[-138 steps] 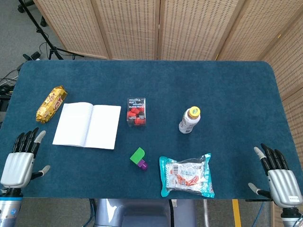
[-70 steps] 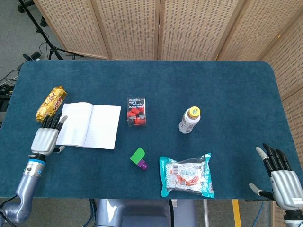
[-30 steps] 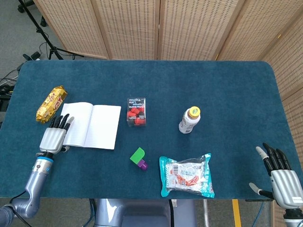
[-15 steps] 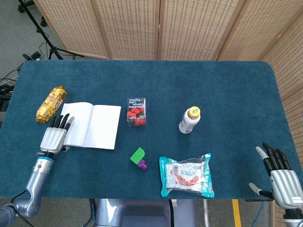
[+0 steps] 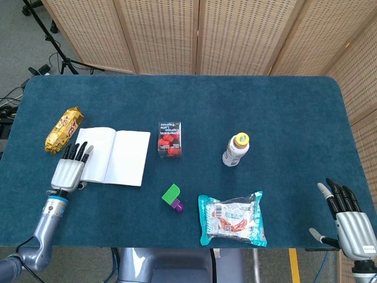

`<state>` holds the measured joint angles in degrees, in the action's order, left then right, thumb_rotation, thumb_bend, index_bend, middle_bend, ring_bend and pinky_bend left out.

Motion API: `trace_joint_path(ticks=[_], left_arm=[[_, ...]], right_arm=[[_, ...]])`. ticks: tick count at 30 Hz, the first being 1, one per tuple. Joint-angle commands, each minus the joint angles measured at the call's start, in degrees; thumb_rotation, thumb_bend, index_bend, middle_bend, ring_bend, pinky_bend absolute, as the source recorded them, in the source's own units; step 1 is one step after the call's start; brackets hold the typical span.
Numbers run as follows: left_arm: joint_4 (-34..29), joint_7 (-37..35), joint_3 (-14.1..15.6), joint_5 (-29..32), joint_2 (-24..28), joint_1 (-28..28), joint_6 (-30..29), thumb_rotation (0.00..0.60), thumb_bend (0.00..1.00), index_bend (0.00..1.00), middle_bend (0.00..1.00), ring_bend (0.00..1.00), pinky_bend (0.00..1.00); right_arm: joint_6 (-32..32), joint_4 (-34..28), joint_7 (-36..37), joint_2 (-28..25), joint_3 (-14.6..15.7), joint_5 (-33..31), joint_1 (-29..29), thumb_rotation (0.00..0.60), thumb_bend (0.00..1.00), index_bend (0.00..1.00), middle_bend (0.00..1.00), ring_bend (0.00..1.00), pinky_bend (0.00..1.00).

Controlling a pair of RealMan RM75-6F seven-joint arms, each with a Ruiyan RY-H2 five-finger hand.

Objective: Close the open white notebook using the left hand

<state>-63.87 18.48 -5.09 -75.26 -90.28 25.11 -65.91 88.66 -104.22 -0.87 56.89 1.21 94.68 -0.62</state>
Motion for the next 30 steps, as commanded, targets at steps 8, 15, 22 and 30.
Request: trace_joint_path(ticks=[8,15,22,30], left_arm=[[2.2,-3.8,0.9,-6.9,-0.6,-0.1,-7.0,0.6,0.33,0.0,0.0,0.0,0.0],[3.8,-5.6,0.6,-8.8,-1.4,0.1,-9.4,0.6,0.34,0.0,0.0,0.0,0.0],[3.5,-5.6,0.0,-9.5,-1.7,0.5,-10.5,0.6,0.34,0.0,0.0,0.0,0.0],[2.7,-6.1,-0.3,-11.3,-1.7,0.6,-13.1,0.6,0.34,0.0,0.0,0.0,0.0]], right_arm=[[0.2,-0.1,-0.1,0.0,0.1,0.2,-0.1,0.6,0.04,0.0,0.0,0.0,0.0],[0.4,-0.1,0.2,-0.2,0.0,0.2,-0.2,0.6,0.04,0.0,0.0,0.0,0.0],[0.3,-0.1,0.2,-0.2,0.1,0.3,-0.1,0.6,0.04,0.0,0.0,0.0,0.0],[0.3,-0.1,0.2,-0.1,0.0,0.2,-0.1,0.6,0.04,0.0,0.0,0.0,0.0]])
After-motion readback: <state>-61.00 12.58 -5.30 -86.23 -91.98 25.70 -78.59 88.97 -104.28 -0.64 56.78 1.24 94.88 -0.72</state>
